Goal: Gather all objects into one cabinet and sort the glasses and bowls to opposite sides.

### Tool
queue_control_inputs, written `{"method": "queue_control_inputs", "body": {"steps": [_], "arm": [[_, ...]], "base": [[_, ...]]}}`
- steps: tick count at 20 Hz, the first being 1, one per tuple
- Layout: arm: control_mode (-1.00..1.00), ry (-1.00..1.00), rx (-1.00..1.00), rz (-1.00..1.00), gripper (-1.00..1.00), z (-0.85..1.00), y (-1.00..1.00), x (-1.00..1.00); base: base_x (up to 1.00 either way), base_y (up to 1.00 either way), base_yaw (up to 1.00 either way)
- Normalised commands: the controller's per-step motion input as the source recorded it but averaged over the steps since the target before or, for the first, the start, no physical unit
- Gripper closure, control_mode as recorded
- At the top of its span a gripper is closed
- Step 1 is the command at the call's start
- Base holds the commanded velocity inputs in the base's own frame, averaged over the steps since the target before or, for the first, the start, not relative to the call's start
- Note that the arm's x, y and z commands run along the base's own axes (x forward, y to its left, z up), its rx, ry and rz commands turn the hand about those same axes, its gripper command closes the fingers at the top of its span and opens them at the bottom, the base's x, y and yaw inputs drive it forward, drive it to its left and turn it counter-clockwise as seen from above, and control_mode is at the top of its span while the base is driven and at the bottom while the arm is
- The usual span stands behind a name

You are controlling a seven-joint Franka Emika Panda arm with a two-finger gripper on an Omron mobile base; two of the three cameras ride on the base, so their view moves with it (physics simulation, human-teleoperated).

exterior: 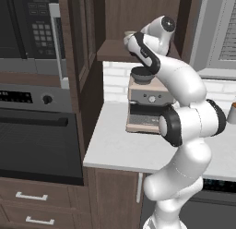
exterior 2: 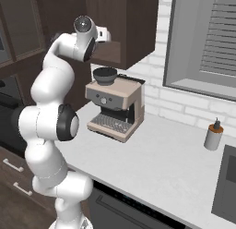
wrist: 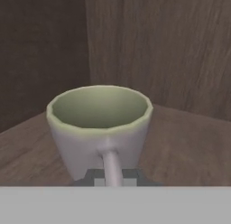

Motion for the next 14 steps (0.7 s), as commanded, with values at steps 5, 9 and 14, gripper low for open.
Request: {"method": "queue_control_inputs", "body": {"steps": [5, 9, 14], "arm": [[-1.0, -0.12, 0.0, 0.0, 1.0, 0.06, 0.0, -0.19], [-1.0, -0.21, 0.0, 0.0, 1.0, 0.03, 0.0, -0.74], [-1.0, -0.24, 0.0, 0.0, 1.0, 0.0, 0.0, -0.96]], "base": [[0.0, 0.0, 0.0], [0.0, 0.0, 0.0], [0.0, 0.0, 0.0]]}}
